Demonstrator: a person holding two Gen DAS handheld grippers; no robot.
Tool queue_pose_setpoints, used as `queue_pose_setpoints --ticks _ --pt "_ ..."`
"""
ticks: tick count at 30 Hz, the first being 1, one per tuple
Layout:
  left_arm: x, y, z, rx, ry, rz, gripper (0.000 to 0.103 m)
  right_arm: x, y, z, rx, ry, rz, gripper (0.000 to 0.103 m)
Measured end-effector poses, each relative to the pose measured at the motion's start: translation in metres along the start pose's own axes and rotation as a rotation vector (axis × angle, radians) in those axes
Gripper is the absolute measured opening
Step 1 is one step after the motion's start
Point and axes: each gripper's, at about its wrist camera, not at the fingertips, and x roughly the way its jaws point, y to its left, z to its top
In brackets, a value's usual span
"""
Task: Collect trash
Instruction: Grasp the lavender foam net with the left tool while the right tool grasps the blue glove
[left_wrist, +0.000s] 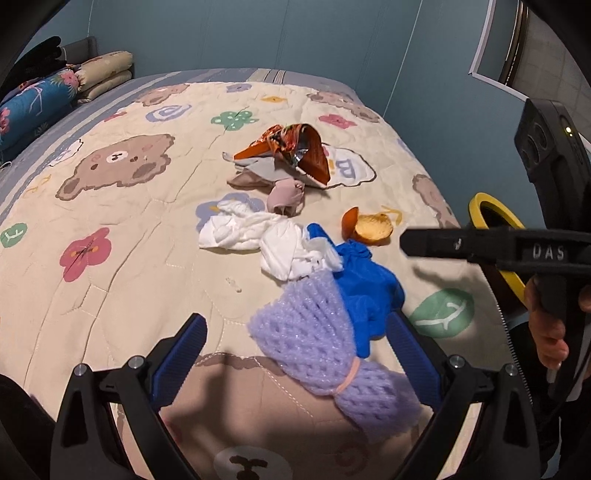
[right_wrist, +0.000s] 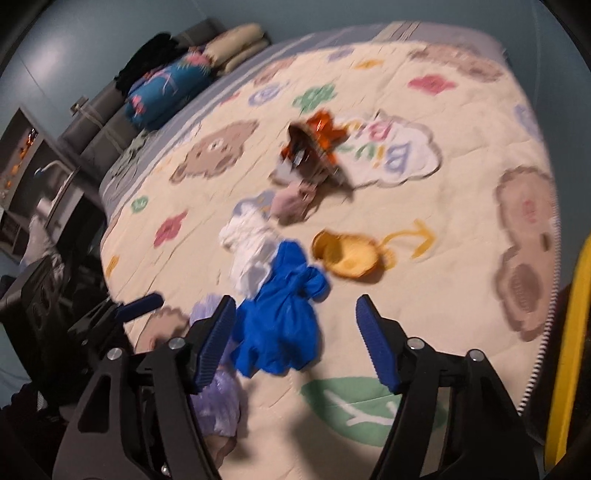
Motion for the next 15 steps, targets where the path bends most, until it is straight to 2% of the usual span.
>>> queue_pose_setpoints --ticks 4,8,13,15 --pt "0.011 0.003 -0.001 -0.003 0.021 0.002 0.088 0.016 0.004 -0.002 -0.011 0.060 0.017 0.057" --pt "0.024 0.009 -0.002 -0.022 0.061 -0.006 0.073 0.030 0.005 -0.002 -0.017 0.102 -0.003 0.052" --pt "0.033 0.011 -0.005 -0.037 0.101 -0.057 0.054 0.045 0.009 -0.006 -0.024 0.154 0.012 0.046" --pt "0.032 0.009 -0.006 -0.028 0.100 -0.067 0.043 0.048 0.010 -0.006 -0.025 0.166 0.014 0.039"
